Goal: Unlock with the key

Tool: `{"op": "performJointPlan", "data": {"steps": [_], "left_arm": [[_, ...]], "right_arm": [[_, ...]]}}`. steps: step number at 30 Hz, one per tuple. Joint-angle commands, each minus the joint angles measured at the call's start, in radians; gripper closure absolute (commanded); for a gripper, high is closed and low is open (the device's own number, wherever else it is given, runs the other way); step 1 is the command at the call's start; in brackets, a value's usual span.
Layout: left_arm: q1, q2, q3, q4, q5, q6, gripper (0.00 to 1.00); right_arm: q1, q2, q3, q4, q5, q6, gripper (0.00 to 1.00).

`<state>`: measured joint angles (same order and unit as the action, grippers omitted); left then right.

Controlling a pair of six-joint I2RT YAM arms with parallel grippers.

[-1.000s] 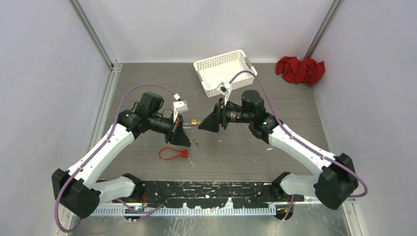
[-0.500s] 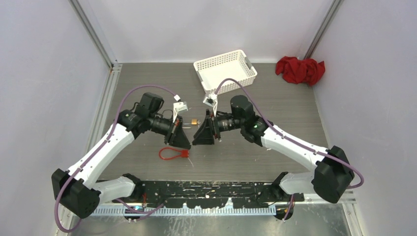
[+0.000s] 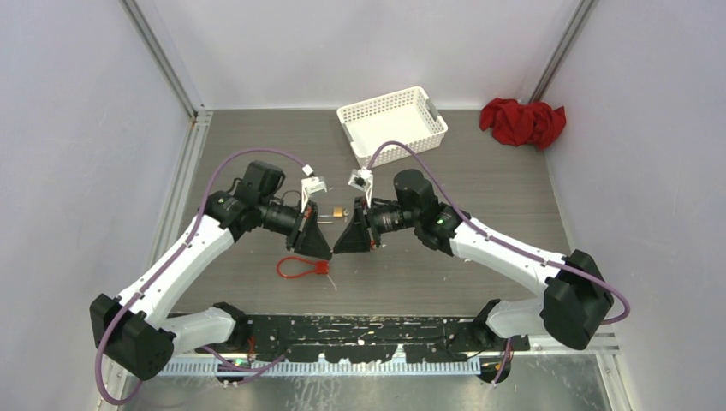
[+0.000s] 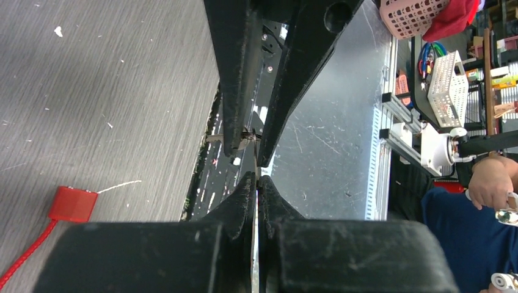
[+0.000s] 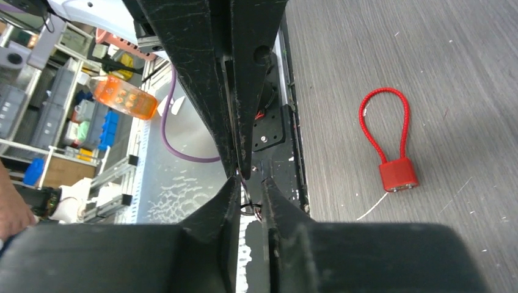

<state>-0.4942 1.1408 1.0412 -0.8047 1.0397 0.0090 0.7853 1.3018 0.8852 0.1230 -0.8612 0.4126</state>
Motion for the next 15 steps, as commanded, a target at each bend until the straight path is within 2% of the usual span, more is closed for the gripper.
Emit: {"op": "performJointPlan", "data": {"steps": [1, 3, 15], "left_arm": [[0.006, -0.022, 0.012, 0.02, 0.037, 0.001, 1.0], [0.006, -0.023, 0.013, 0.024, 0.036, -0.004, 1.0], [0.006, -0.021, 0.011, 0.049, 0.021, -0.03, 1.0]], "right_arm": [[0.0, -0.044, 0.022, -0.004, 0.029, -0.026, 0.88], [0.001, -0.051, 0.021, -0.012, 0.034, -0.029, 0.96], [0.0, -0.079, 0.002, 0.017, 0.104, 0.018, 0.99]]}}
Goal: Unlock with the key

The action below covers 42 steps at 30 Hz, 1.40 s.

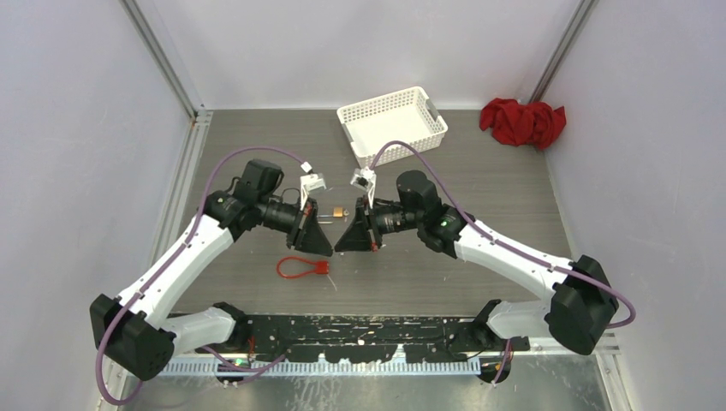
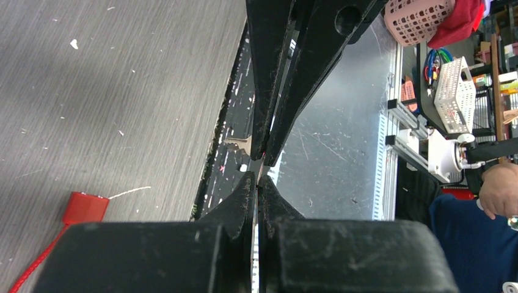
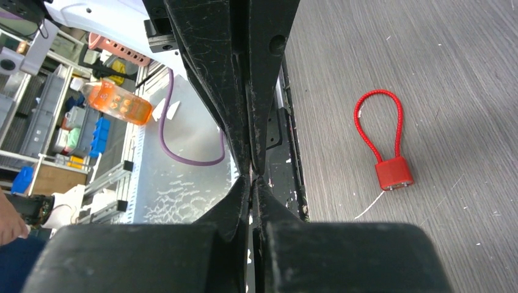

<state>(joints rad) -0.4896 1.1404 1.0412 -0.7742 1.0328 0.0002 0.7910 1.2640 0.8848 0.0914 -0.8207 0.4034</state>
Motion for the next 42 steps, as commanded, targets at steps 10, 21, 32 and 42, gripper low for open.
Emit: {"op": "performJointPlan", "data": {"steps": [10, 21, 32, 42], "left_arm": [[0.002, 0.005, 0.03, 0.014, -0.004, -0.03, 0.78], [0.002, 0.004, 0.052, -0.023, -0.007, 0.016, 0.51], [0.002, -0.001, 0.049, -0.04, -0.04, 0.041, 0.31], [0.003, -0.011, 0.055, -0.074, -0.073, 0.068, 0.23]], "right_arm": [[-0.006, -0.039, -0.009, 0.057, 0.111, 0.08, 0.99], [-0.011, -0.049, -0.006, 0.041, 0.117, 0.103, 0.99], [-0.018, -0.049, -0.008, 0.03, 0.123, 0.112, 0.99], [-0.034, -0.066, -0.008, 0.016, 0.117, 0.11, 0.99]]}}
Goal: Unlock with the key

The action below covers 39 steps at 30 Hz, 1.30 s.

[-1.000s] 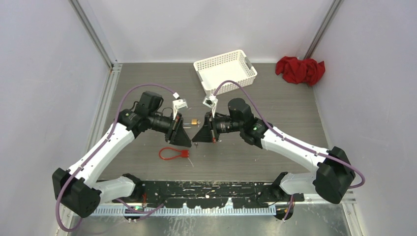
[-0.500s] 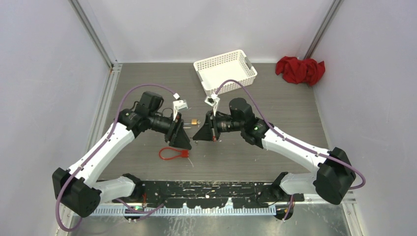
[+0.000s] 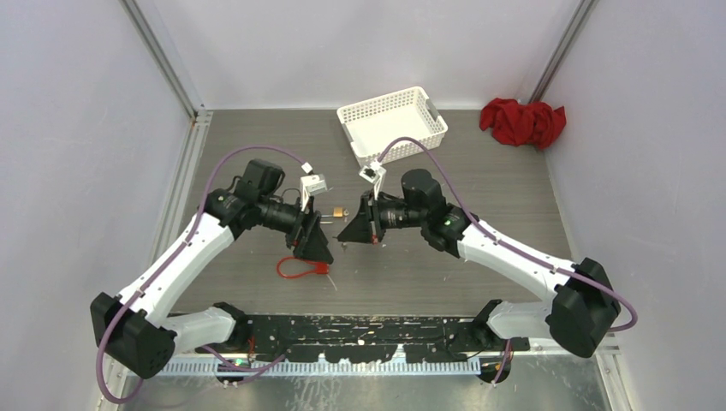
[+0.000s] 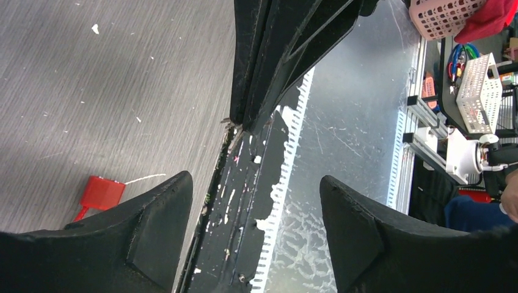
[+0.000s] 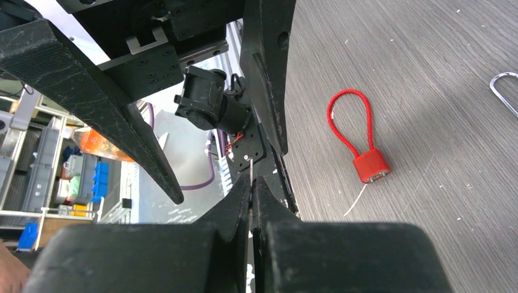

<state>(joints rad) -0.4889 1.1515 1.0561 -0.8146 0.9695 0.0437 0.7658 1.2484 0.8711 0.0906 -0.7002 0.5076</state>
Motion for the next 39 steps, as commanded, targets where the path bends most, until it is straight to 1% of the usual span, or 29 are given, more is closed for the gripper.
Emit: {"op": "performJointPlan", "data": {"steps": [1, 3, 4, 9, 13, 16, 19, 22, 27, 33, 39], "left_arm": [[0.003, -0.021, 0.043, -0.041, -0.012, 0.027, 0.21], [0.004, -0.018, 0.048, -0.06, -0.014, 0.047, 0.16], [0.004, -0.017, 0.051, -0.071, -0.014, 0.057, 0.15], [0.01, -0.025, 0.062, -0.102, 0.002, 0.119, 0.14], [0.013, -0.043, 0.057, -0.107, 0.006, 0.142, 0.14], [0.014, -0.042, 0.053, -0.102, 0.021, 0.146, 0.21], [0.015, -0.026, 0.052, -0.067, 0.046, 0.127, 0.33], [0.014, -0.002, 0.049, 0.02, 0.053, 0.059, 0.44], [0.015, 0.029, 0.057, 0.125, 0.063, -0.03, 0.48], [0.015, 0.043, 0.041, 0.156, 0.077, -0.055, 0.55], [0.013, 0.04, 0.019, 0.183, 0.076, -0.076, 0.59]], "right_arm": [[-0.013, -0.052, 0.004, 0.015, -0.005, 0.004, 0.99], [-0.019, -0.057, 0.002, 0.011, -0.008, 0.002, 0.99], [-0.023, -0.059, 0.002, 0.006, -0.01, -0.002, 0.99], [-0.032, -0.073, -0.011, -0.005, -0.024, -0.008, 0.99], [-0.035, -0.084, -0.027, -0.007, -0.038, -0.009, 0.99], [-0.034, -0.081, -0.029, -0.009, -0.059, -0.01, 0.99], [-0.035, -0.07, -0.02, -0.008, -0.074, -0.003, 0.99], [-0.033, -0.048, -0.002, -0.009, -0.071, 0.001, 0.99], [-0.025, -0.03, 0.017, 0.0, -0.067, 0.007, 0.99], [-0.018, -0.016, 0.036, 0.001, -0.063, 0.004, 0.99], [-0.008, 0.002, 0.047, 0.005, -0.069, 0.005, 0.99]]}}
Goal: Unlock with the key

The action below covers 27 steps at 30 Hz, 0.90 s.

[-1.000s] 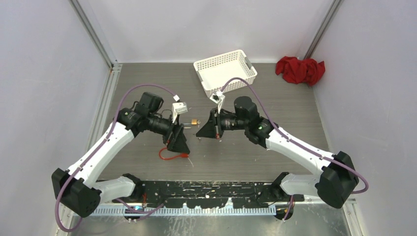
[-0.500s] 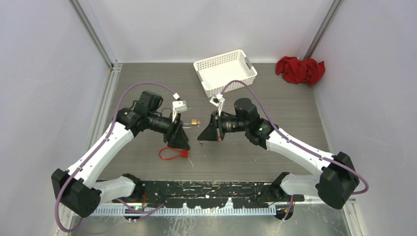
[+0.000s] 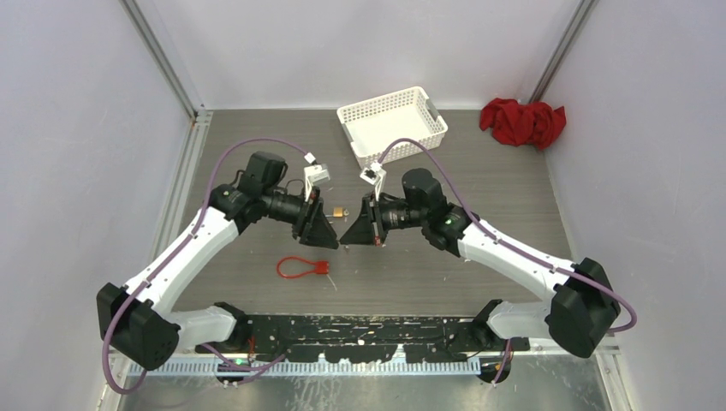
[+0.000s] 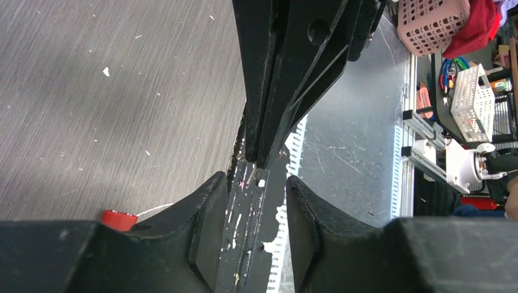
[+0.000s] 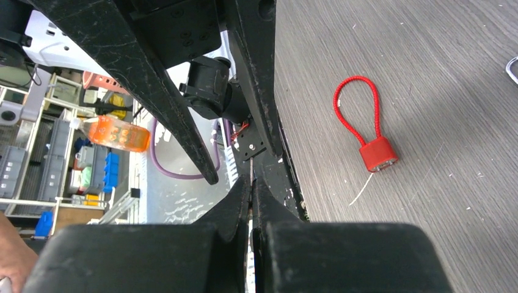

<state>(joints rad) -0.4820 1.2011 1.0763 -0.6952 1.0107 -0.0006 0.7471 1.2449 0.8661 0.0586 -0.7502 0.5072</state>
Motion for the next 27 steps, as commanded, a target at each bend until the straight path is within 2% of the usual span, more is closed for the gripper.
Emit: {"op": "performJointPlan", "data": {"steps": [1, 8, 19, 21, 23, 27], "left_arm": [[0.008, -0.009, -0.001, 0.068, 0.036, -0.035, 0.61], [0.007, -0.012, -0.002, 0.053, 0.042, -0.025, 0.9], [0.008, -0.032, -0.023, 0.035, 0.048, -0.025, 0.84], [0.007, -0.03, -0.023, 0.04, 0.047, -0.028, 0.88], [0.006, -0.029, -0.02, 0.045, 0.046, -0.029, 0.99], [0.008, -0.031, -0.014, 0.026, 0.036, -0.014, 1.0]], "right_arm": [[0.013, 0.006, 0.053, 0.039, -0.018, 0.005, 0.99], [0.015, 0.007, 0.059, 0.055, -0.003, 0.014, 0.99], [0.014, -0.004, 0.05, 0.058, -0.001, 0.017, 0.99], [0.015, -0.003, 0.05, 0.057, -0.003, 0.016, 0.99], [0.014, -0.003, 0.048, 0.059, -0.006, 0.018, 0.99], [0.015, -0.011, 0.037, 0.061, -0.009, 0.018, 0.97]]}}
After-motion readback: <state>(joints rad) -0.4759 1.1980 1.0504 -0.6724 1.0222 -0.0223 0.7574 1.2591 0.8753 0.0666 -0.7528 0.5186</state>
